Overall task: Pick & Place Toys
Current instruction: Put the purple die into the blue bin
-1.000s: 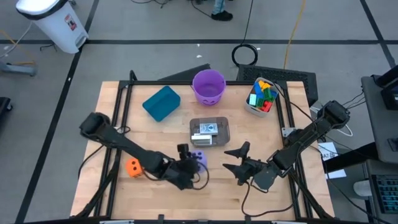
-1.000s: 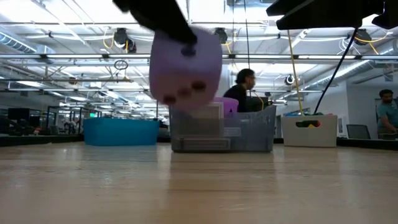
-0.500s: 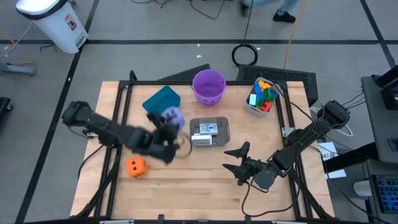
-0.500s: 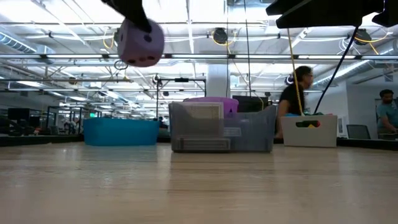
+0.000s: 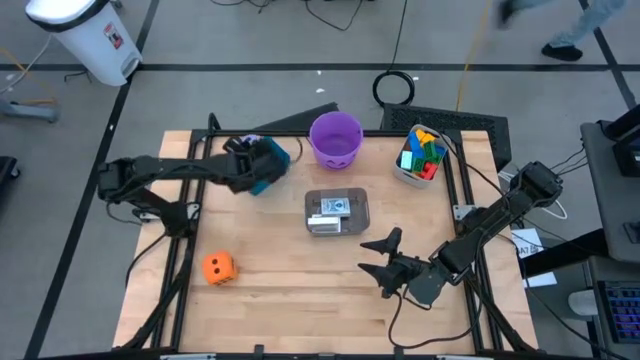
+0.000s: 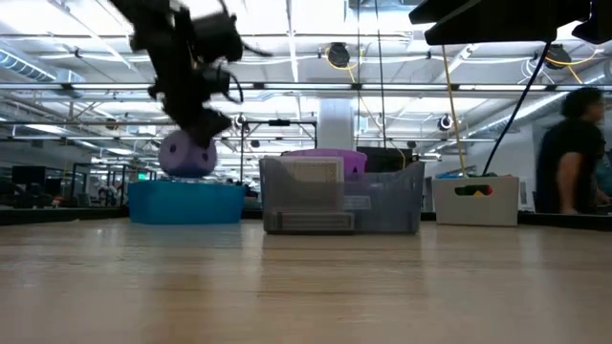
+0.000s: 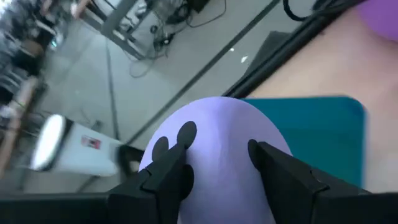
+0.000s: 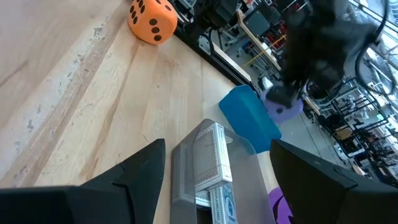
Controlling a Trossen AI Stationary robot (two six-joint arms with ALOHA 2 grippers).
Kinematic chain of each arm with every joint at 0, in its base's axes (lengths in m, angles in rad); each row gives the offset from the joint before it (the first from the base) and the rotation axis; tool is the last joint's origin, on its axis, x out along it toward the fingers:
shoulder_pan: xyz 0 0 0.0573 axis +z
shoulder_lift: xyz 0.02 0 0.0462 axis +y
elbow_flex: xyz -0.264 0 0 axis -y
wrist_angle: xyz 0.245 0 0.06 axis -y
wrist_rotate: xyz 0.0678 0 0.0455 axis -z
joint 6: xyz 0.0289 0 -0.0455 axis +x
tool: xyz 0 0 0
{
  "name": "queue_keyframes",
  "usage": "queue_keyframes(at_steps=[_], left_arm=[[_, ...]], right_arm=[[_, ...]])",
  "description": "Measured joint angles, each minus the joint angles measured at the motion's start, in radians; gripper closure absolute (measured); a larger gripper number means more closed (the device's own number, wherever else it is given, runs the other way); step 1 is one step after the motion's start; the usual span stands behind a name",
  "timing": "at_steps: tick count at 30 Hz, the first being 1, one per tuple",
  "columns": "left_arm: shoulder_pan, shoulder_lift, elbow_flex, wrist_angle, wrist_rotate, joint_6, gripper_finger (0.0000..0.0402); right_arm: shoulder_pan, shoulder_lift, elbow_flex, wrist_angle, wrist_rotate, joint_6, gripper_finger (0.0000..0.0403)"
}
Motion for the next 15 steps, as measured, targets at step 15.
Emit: queue_keyframes(at_steps=[15], left_arm=[[0.170, 0.006, -0.164, 0.345, 0.272, 0.118, 0.0202]], right_arm=[[-0.002, 0.000, 0.000, 0.004, 0.000, -0.032, 0.0140]])
